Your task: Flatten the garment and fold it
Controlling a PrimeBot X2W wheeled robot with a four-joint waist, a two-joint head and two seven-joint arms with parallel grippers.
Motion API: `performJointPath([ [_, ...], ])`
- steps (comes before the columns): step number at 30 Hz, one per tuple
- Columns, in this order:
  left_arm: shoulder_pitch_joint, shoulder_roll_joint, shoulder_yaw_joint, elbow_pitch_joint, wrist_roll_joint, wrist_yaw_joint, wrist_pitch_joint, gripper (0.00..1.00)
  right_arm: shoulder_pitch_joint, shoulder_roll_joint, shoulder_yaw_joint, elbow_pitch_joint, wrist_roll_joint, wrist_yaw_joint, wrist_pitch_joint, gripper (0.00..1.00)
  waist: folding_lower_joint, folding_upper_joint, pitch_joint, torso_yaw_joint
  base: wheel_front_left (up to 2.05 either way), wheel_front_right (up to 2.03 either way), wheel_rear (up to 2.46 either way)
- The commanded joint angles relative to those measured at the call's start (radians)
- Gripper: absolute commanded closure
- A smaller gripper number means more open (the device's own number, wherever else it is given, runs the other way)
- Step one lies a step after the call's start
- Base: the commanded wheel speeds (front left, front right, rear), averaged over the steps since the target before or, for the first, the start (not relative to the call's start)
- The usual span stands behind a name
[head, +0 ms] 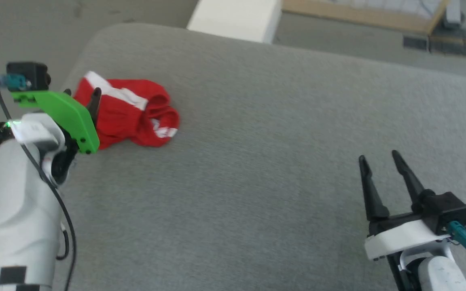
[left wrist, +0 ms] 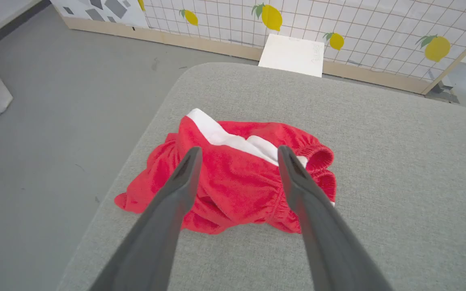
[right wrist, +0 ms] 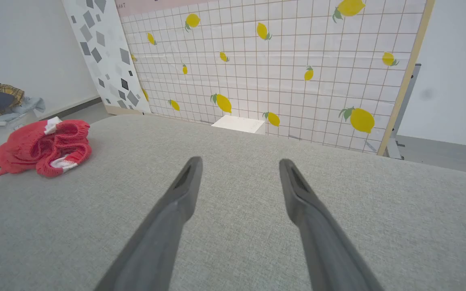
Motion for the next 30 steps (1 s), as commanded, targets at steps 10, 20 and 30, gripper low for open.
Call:
performJointPath([
  [10,-0.039,0.034,-0.043,0.089,-0.151,-0.002,0.267,0.00,-0.055,-0.001,-0.043,-0.020,-0.003,-0.002,-0.018,0.00,-0.0001,0.0000,0.284,-0.176,0.00,0.00,0.00],
  [20,-0.017,0.051,-0.061,0.041,-0.158,-0.007,0.160,1.00,-0.063,-0.001,-0.033,0.012,-0.001,-0.002,-0.023,0.00,-0.0001,0.0000,0.224,-0.132,0.00,0.00,0.00],
  [30,-0.170,0.139,-0.208,-0.196,-0.228,-0.015,0.012,1.00,-0.042,-0.001,0.005,0.078,0.056,-0.002,-0.040,0.00,-0.0001,0.0000,0.062,-0.127,0.00,0.00,0.00],
])
